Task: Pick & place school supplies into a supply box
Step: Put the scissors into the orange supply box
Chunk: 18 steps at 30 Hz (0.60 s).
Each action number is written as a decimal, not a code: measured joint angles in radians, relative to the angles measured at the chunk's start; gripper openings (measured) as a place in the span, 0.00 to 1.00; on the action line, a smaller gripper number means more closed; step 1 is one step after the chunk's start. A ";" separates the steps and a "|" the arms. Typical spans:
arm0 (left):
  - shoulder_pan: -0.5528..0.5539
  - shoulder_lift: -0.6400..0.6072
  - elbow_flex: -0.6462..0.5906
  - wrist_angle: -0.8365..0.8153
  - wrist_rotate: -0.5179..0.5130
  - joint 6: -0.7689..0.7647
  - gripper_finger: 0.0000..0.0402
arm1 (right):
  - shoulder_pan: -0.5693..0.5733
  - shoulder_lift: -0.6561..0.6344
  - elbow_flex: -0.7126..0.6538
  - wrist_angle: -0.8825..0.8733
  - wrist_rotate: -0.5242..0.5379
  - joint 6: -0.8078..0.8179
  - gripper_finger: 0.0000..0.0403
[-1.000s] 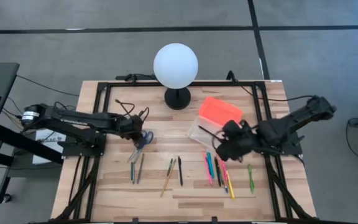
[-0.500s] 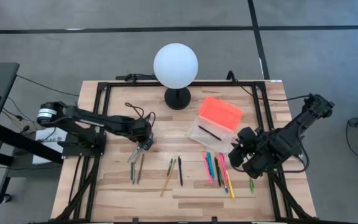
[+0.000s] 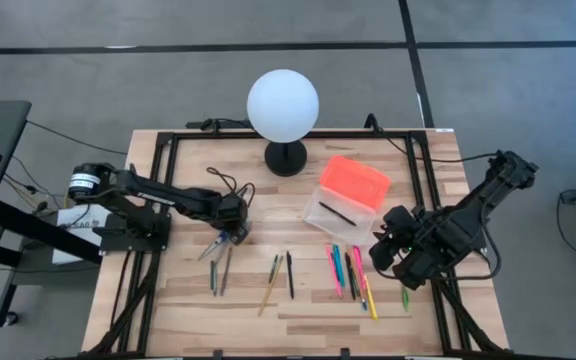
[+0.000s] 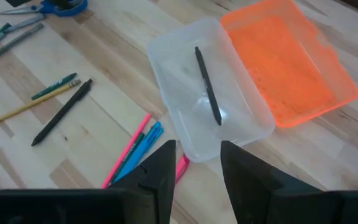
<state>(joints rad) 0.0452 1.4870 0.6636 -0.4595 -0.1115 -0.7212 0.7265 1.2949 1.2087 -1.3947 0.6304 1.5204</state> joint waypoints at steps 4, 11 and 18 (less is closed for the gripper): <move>0.000 0.004 0.000 -0.002 -0.004 0.135 0.37 | 0.000 0.000 0.000 0.000 0.000 0.000 0.29; 0.000 0.005 0.000 0.009 -0.011 0.313 0.27 | -0.002 0.000 0.000 0.007 0.000 0.000 0.29; 0.000 0.005 0.000 0.020 -0.015 0.423 0.20 | -0.002 0.000 0.000 0.015 0.000 0.000 0.29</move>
<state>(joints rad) 0.0456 1.4921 0.6636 -0.4390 -0.1268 -0.2985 0.7246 1.2949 1.2083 -1.3799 0.6300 1.5200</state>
